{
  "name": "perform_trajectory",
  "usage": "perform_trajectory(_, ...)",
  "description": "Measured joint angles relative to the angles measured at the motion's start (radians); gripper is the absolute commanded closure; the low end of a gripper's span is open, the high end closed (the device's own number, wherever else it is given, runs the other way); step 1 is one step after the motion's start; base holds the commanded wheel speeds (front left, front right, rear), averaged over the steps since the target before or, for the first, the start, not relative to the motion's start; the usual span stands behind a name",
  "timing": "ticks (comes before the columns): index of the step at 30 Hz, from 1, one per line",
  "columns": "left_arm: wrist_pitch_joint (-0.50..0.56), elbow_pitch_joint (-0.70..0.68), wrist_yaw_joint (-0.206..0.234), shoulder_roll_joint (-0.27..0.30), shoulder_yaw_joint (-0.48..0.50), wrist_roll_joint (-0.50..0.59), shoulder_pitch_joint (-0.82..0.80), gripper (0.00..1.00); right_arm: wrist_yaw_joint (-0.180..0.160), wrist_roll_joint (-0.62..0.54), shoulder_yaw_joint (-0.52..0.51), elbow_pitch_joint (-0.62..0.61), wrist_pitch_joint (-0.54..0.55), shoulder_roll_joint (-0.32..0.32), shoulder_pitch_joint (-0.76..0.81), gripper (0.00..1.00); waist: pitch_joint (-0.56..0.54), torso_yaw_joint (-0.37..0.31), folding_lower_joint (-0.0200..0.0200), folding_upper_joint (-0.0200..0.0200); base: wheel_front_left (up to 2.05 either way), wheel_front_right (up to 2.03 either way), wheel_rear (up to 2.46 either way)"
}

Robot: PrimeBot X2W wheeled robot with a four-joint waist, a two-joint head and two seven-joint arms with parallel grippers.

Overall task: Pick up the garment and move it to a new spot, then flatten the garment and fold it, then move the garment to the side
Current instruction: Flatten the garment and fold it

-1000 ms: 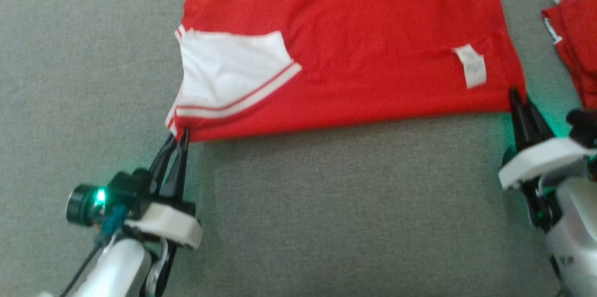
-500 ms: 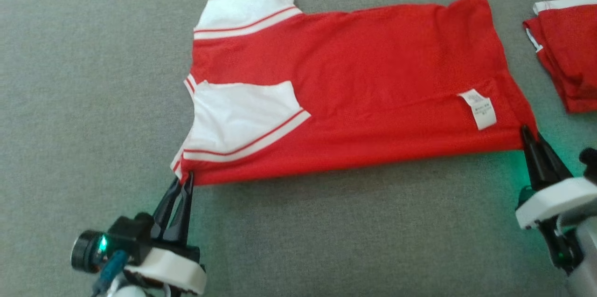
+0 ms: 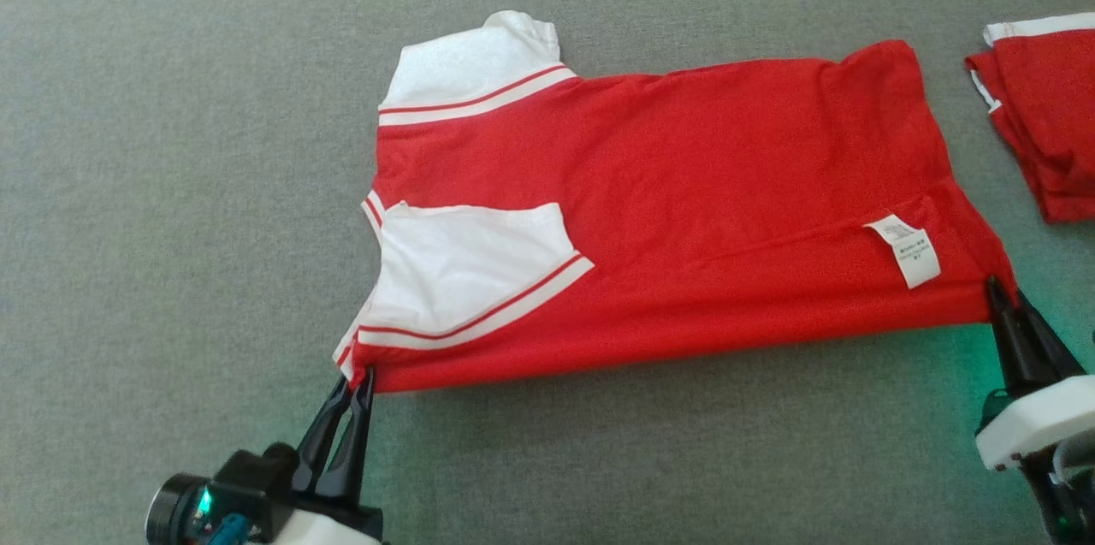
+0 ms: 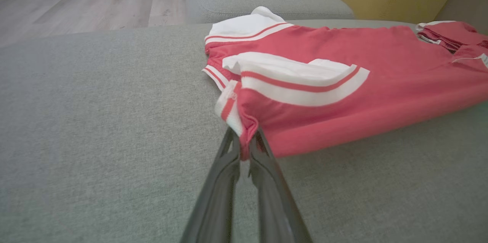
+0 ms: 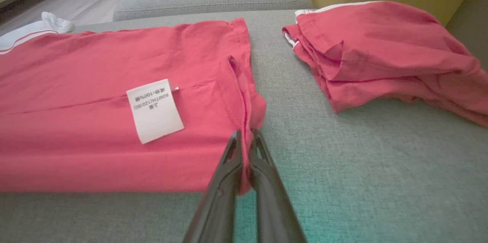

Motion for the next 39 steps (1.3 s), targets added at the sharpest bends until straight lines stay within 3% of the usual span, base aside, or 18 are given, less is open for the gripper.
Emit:
perform_trajectory(9, 0.029, -0.018, 0.001, 0.007, -0.009, -0.007, 0.010, 1.00, 0.000, -0.037, -0.046, -0.032, 0.064, 0.021, 0.042, 1.00, 0.006, 0.008, 0.0000, 0.0000, 0.00, 0.00, 0.00)
perform_trajectory(10, 0.036, -0.016, 0.000, 0.007, -0.013, -0.015, 0.010, 1.00, 0.000, -0.042, -0.051, -0.035, 0.070, 0.023, 0.044, 0.96, 0.007, 0.008, 0.0001, 0.0000, 0.00, 0.00, 0.00)
perform_trajectory(11, 0.044, -0.014, 0.000, 0.007, -0.018, -0.019, 0.010, 1.00, 0.000, -0.042, -0.054, -0.040, 0.071, 0.026, 0.045, 0.73, 0.009, 0.008, 0.0001, 0.0000, 0.00, 0.00, 0.00)
perform_trajectory(12, 0.054, -0.008, -0.002, 0.007, -0.022, -0.021, 0.010, 0.95, 0.000, -0.042, -0.058, -0.044, 0.076, 0.030, 0.045, 0.16, 0.010, 0.008, 0.0001, 0.0000, 0.00, 0.00, 0.00)
perform_trajectory(13, 0.063, -0.002, -0.005, 0.007, -0.028, -0.026, 0.010, 0.55, 0.000, -0.042, -0.062, -0.047, 0.081, 0.034, 0.045, 0.00, 0.011, 0.007, 0.0001, 0.0000, 0.00, 0.00, 0.00)
perform_trajectory(14, 0.088, 0.012, -0.015, 0.007, -0.037, -0.031, 0.009, 0.00, 0.000, -0.052, -0.077, -0.055, 0.087, 0.045, 0.046, 0.00, 0.013, 0.005, 0.0001, 0.0000, 0.00, 0.00, 0.00)
perform_trajectory(20, 0.113, -0.013, -0.020, 0.011, -0.031, -0.031, -0.036, 0.00, 0.000, -0.091, -0.120, -0.116, 0.063, 0.058, 0.047, 0.00, 0.022, -0.004, 0.0001, 0.0000, 0.00, 0.00, 0.00)
perform_trajectory(24, 0.138, -0.036, -0.049, 0.047, 0.002, -0.036, -0.129, 0.00, 0.000, -0.114, -0.129, -0.177, 0.028, 0.091, 0.047, 0.00, 0.040, -0.013, 0.0001, 0.0000, 0.00, 0.00, 0.00)
perform_trajectory(28, 0.230, -0.018, -0.159, 0.102, 0.009, -0.039, -0.332, 0.00, 0.000, -0.133, -0.124, -0.198, 0.004, 0.103, 0.035, 0.00, 0.077, -0.022, 0.0002, 0.0000, 0.00, 0.00, 0.00)
perform_trajectory(33, 0.370, 0.094, -0.293, 0.117, 0.014, -0.088, -0.657, 0.00, 0.000, -0.154, -0.083, -0.213, 0.001, 0.112, -0.026, 0.00, 0.137, -0.046, 0.0003, 0.0000, 0.00, 0.00, 0.00)
perform_trajectory(39, 0.550, 0.316, -0.361, 0.113, -0.018, -0.143, -0.942, 0.00, 0.000, -0.155, -0.042, -0.200, -0.016, 0.112, -0.093, 0.00, 0.207, -0.095, 0.0004, 0.0000, 0.00, 0.00, 0.00)
